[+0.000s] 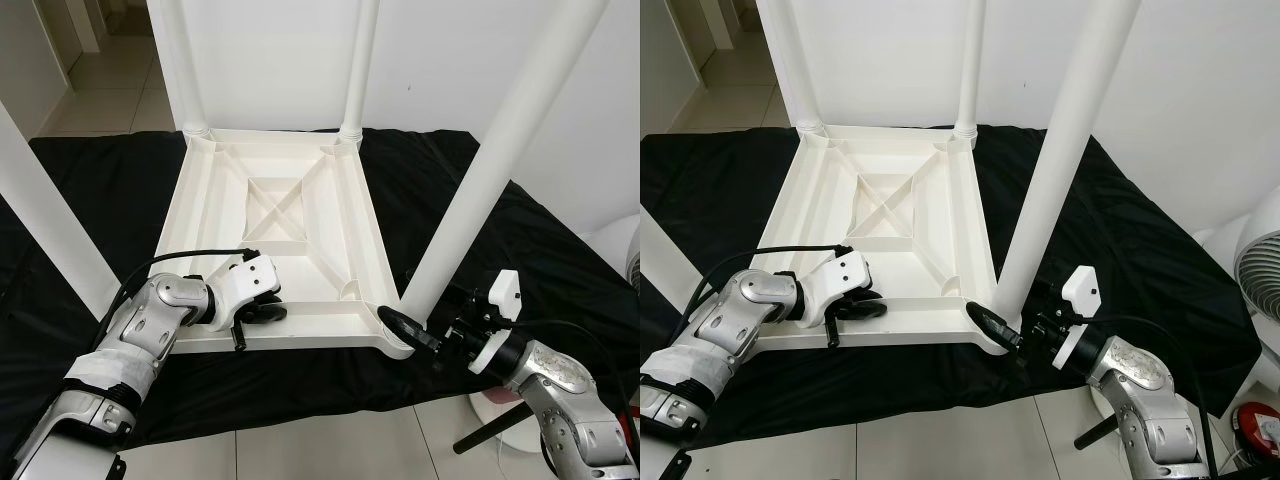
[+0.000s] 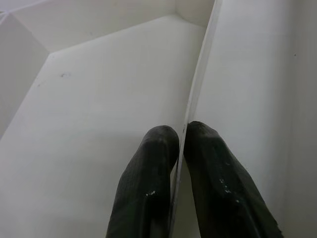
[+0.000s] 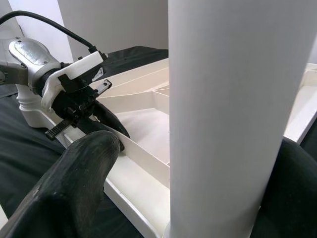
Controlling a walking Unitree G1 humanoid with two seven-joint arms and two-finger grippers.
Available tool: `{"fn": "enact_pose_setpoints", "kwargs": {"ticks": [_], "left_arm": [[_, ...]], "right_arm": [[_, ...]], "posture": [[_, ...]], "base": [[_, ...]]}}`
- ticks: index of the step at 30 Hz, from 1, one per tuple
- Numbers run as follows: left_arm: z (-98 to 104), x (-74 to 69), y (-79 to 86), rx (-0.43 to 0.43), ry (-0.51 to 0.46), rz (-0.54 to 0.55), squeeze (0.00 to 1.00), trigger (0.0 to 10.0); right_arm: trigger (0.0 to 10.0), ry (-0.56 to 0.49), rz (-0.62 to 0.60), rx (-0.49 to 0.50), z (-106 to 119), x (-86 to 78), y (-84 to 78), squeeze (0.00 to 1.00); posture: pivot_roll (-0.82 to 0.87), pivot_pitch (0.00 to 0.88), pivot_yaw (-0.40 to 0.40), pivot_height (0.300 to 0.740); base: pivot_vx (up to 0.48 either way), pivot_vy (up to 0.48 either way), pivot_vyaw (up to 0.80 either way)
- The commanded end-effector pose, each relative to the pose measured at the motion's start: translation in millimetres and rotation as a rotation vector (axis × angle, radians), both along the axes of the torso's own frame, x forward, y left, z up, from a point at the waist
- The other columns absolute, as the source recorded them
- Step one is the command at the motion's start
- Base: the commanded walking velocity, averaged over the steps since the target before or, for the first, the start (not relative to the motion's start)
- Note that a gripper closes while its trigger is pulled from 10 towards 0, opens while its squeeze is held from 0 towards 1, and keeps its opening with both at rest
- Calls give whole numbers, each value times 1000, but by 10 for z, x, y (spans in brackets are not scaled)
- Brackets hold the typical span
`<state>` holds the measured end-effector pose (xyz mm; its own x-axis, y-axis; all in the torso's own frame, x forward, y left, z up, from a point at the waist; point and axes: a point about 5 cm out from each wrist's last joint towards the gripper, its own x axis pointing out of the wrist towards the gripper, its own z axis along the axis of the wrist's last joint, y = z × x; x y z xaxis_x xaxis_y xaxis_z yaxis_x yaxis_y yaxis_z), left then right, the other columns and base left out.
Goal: Building children table
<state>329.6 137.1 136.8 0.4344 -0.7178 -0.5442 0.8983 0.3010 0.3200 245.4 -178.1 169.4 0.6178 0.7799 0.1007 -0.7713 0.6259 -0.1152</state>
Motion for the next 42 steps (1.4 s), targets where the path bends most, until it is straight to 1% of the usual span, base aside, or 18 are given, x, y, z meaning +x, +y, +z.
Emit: {"fn": "enact_pose_setpoints", "kwargs": {"ticks": [1,15,16,17,18,19,21,22,23,24,29,30,31,36,37,39,40,42], "left_arm": [[-45,90,243,14,-77,246,0,0],[-28,86,417,12,-84,319,0,0],[-36,78,417,17,-89,317,0,3255],[-44,65,406,23,-92,306,0,8667],[-44,65,406,23,-92,306,0,8667],[-51,50,385,25,-93,289,0,10000],[-62,17,336,15,-85,250,0,10000],[-68,-3,304,6,-78,225,365,10000],[-68,-3,304,6,-78,225,365,10000],[-71,-20,279,-11,-69,209,1000,10000],[-84,-57,217,-12,-52,167,1000,10000],[-78,-76,177,-20,-46,146,239,10000],[-52,-106,116,-52,-40,110,0,10000],[23,-157,-10,-134,-53,44,0,10000],[65,-173,-98,-179,-83,12,0,10000],[65,-173,-98,-179,-83,12,0,10000],[104,-163,-220,-237,-126,9,0,10000],[104,-163,-220,-237,-126,9,0,10000]], "right_arm": [[10000,5,7,-4,-26,-1,28,0],[10000,48,-173,-22,-102,238,-45,0],[10000,50,-204,-8,-98,291,-59,0],[10000,55,-225,6,-97,333,-65,0],[10000,55,-225,6,-97,333,-65,0],[10000,53,-236,16,-93,363,-67,0],[10000,50,-238,25,-99,406,-55,0],[10000,42,-235,27,-103,430,-41,0],[10000,42,-235,27,-103,430,-41,0],[10000,43,-228,36,-108,452,-22,0],[10000,49,-194,53,-115,474,34,0],[10000,55,-172,61,-120,480,63,0],[10000,64,-146,68,-125,483,88,0],[10000,69,-125,73,-130,509,115,0],[10000,74,-123,80,-128,542,137,0],[10000,74,-123,80,-128,542,137,0],[10000,74,-115,79,-126,588,182,0],[10000,74,-115,79,-126,588,182,0]], "posture": [[31,71,-41,740],[34,77,-49,740],[37,76,-52,740],[37,76,-52,740],[37,76,-52,740],[39,76,-53,740],[41,75,-54,740],[41,75,-55,740],[41,75,-55,740],[41,75,-55,740],[46,73,-59,740],[48,74,-64,740],[49,74,-68,740],[48,72,-73,740],[45,69,-80,740],[45,69,-80,740],[38,68,-83,740],[38,68,-83,740]], "base": [[0,0,0],[0,0,0],[0,0,0],[0,0,0],[0,0,0],[0,0,0],[0,0,0],[0,0,0],[0,0,0],[0,0,0],[0,0,0],[0,0,0],[0,0,0],[0,0,0],[0,0,0],[0,0,0],[0,0,0],[0,0,0]]}}
